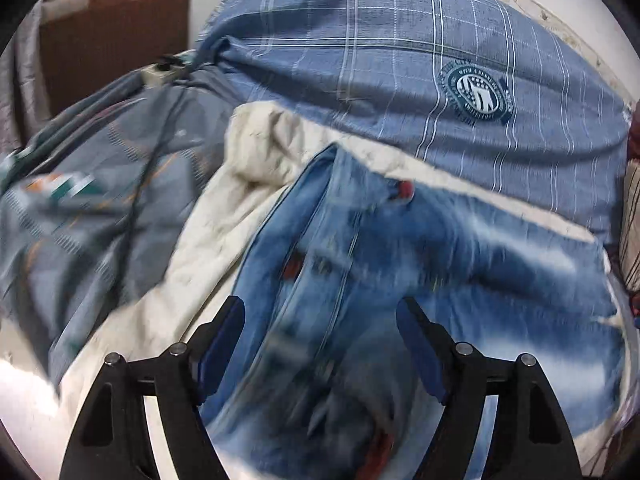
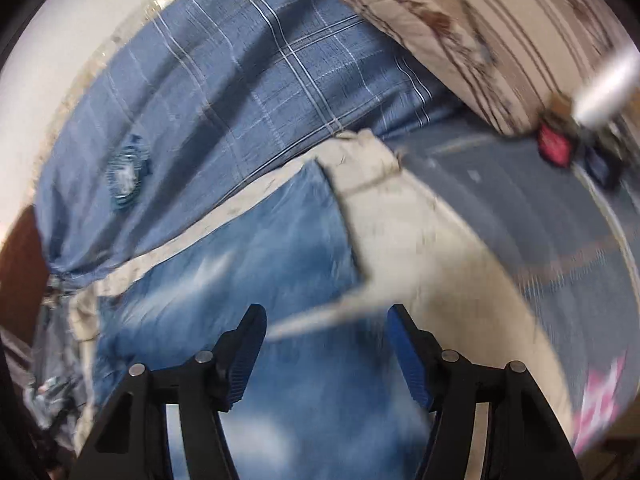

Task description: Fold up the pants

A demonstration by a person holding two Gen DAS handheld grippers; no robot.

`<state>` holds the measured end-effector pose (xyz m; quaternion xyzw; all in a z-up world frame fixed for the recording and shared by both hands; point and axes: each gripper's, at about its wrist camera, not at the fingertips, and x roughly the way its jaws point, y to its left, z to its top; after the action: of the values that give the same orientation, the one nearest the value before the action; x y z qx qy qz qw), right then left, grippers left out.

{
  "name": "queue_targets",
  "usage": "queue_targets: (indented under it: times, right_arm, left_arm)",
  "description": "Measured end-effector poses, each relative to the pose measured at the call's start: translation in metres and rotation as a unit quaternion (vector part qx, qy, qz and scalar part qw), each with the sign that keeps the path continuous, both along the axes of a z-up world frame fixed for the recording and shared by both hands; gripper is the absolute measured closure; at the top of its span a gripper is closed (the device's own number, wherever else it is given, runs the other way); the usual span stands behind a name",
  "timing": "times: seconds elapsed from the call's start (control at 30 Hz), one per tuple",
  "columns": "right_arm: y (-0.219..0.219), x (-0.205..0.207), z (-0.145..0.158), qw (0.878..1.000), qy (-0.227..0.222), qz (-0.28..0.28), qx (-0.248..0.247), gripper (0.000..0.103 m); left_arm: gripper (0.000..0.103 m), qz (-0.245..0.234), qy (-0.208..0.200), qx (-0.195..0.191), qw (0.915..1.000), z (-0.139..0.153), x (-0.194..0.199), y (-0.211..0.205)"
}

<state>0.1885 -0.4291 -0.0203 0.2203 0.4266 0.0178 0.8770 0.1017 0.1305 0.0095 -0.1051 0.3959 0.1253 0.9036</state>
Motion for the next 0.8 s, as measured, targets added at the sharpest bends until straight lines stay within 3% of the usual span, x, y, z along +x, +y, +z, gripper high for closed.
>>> queue_targets:
  times: [0.13, 0.17, 0.2, 0.23, 0.3, 0.37, 0.43, 0.57, 0.63, 0.67, 0.7, 0.8]
  right_arm:
    - [0.012, 0.049, -0.022, 0.998, 0.056, 0.034, -0.023, 0.037]
    - [0.018, 0.056, -0.03, 0.996, 0.076, 0.043, -0.036, 0.047]
    - [0.024, 0.059, -0.039, 0.994, 0.089, 0.055, -0.042, 0.076]
    - [0.028, 0.06, -0.04, 0.992, 0.095, 0.063, -0.061, 0.083]
    - [0.038, 0.054, -0.03, 0.986, 0.076, 0.072, -0.128, 0.089]
    - [0.044, 0.048, -0.014, 0.978, 0.047, 0.066, -0.192, 0.093]
    - [0.042, 0.047, -0.005, 0.976, 0.039, 0.064, -0.207, 0.093]
    - [0.041, 0.057, -0.049, 0.963, 0.109, 0.07, -0.237, 0.087]
    - [0.036, 0.051, -0.033, 0.971, 0.08, 0.07, -0.216, 0.075]
    - [0.029, 0.05, -0.027, 0.978, 0.077, 0.071, -0.181, 0.048]
    - [0.021, 0.049, -0.019, 0.984, 0.069, 0.062, -0.151, 0.032]
    - [0.007, 0.048, 0.014, 0.991, 0.014, 0.034, -0.132, 0.032]
  left_arm:
    - [0.024, 0.003, 0.01, -0.023, 0.9997, -0.015, 0.034, 0.01]
    - [0.024, 0.003, 0.02, -0.026, 0.9994, -0.022, 0.041, 0.011]
    - [0.024, 0.004, 0.033, -0.029, 0.999, -0.031, 0.045, 0.014]
    - [0.024, 0.009, 0.056, -0.028, 0.998, -0.044, 0.052, 0.016]
    - [0.024, 0.015, 0.076, -0.033, 0.9965, -0.057, 0.055, 0.02]
    - [0.024, 0.017, 0.067, -0.038, 0.9969, -0.061, 0.053, 0.023]
    - [0.024, 0.016, 0.062, -0.035, 0.9974, -0.06, 0.053, 0.023]
    - [0.024, 0.01, 0.07, -0.047, 0.9963, -0.059, 0.062, 0.029]
    - [0.024, 0.011, 0.07, -0.051, 0.9962, -0.054, 0.066, 0.036]
    - [0.024, 0.011, 0.065, -0.055, 0.9963, -0.049, 0.068, 0.041]
    - [0.024, 0.012, 0.059, -0.061, 0.9963, -0.046, 0.071, 0.046]
    - [0.024, 0.021, 0.037, -0.116, 0.9924, -0.037, 0.085, 0.07]
